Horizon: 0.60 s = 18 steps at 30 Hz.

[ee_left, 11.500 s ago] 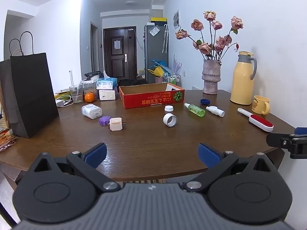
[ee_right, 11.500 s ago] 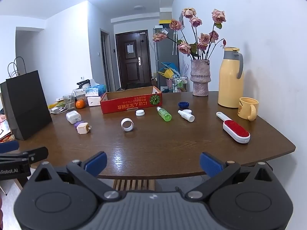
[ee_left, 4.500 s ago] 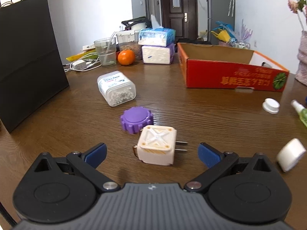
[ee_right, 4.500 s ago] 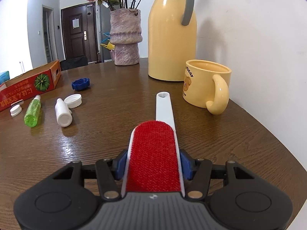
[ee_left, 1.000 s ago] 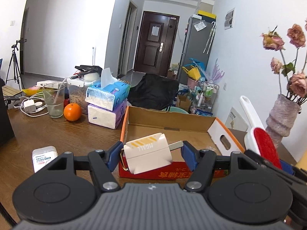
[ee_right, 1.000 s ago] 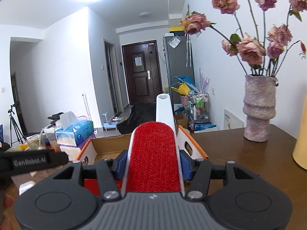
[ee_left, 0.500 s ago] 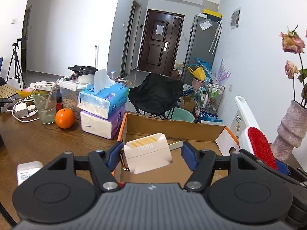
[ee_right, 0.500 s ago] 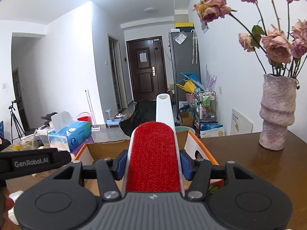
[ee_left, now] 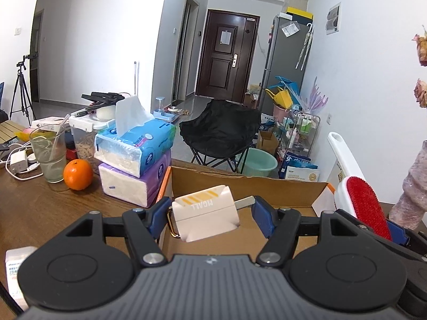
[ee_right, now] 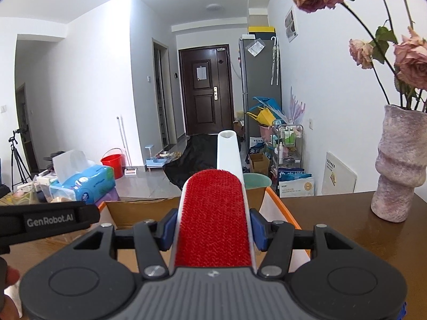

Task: Organize rigid objects
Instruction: 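Carry the plug with the left tool and the lint roller with the right tool to the box, then release the plug into the box while the right tool lowers the lint roller inside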

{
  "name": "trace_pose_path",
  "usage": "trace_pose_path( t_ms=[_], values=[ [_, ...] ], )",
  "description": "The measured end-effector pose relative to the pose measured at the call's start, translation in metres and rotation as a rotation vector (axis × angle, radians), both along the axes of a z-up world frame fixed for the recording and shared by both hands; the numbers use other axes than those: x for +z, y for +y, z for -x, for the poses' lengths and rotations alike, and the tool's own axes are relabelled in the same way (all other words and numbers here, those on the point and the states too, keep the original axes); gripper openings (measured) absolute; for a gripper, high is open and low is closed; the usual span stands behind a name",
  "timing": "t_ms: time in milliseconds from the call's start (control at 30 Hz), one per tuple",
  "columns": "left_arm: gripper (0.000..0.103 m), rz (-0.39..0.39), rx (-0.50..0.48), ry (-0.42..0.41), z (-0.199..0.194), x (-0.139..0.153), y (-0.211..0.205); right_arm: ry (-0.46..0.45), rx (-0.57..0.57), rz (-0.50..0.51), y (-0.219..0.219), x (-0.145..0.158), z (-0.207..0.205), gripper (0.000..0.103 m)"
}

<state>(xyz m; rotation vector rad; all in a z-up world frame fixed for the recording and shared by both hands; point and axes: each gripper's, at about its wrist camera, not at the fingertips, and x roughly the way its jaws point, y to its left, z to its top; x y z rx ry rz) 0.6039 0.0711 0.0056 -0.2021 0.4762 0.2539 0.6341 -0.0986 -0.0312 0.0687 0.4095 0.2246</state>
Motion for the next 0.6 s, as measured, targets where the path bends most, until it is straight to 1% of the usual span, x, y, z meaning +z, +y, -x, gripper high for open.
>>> trace_pose_path(
  t_ms=[267,600],
  values=[
    [0.067,-0.018,0.011,0.033,-0.029,-0.01,0.003,0.023,-0.006,0.023,0.006,-0.01,-0.028,0.055],
    [0.067,-0.042,0.012,0.087,-0.051,-0.027,0.005,0.051,0.003,0.043,0.011,-0.025,-0.046,0.055]
  ],
)
